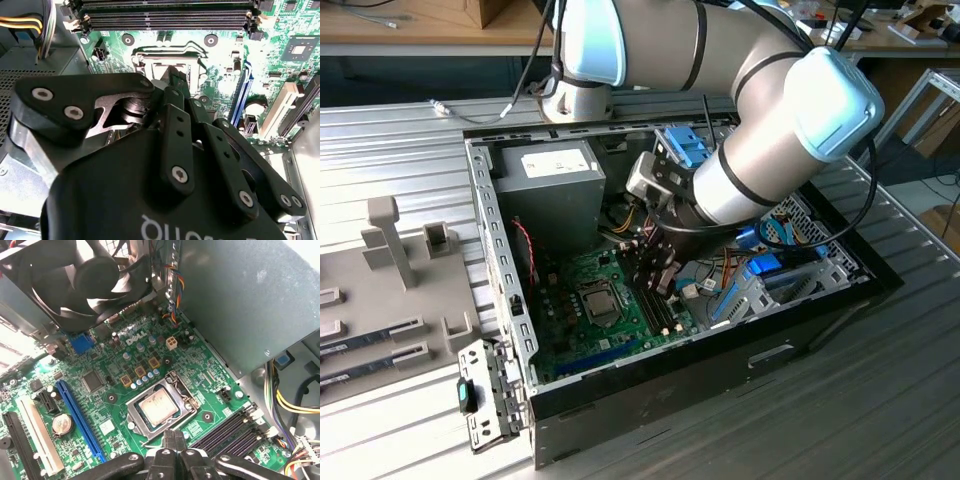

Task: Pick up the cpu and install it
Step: 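Install the second cpu locking lever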

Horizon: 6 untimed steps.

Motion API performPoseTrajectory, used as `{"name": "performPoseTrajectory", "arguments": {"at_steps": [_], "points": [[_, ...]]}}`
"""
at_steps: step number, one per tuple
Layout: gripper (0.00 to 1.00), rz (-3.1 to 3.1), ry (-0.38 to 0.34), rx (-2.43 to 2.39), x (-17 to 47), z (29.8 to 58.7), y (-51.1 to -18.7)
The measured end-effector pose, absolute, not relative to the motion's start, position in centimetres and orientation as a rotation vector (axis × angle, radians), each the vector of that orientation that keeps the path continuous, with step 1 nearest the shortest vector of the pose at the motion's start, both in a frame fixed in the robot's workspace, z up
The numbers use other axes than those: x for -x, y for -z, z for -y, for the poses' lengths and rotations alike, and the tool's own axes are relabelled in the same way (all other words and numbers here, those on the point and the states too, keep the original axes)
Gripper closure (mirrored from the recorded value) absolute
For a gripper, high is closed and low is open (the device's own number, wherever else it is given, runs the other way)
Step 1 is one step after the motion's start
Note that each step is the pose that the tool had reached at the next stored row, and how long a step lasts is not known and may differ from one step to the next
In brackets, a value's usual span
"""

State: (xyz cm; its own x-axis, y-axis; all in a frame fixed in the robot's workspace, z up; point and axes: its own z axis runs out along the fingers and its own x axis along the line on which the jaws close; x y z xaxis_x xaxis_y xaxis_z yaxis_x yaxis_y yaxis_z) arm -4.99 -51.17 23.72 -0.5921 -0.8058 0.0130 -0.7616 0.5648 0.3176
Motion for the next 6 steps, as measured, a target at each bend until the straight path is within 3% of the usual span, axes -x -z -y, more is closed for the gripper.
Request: {"name": "performPoseTrajectory", "arguments": {"at_steps": [6], "points": [[0.89,2.638,0.422,-1.332,4.98,51.17,-23.72]]}}
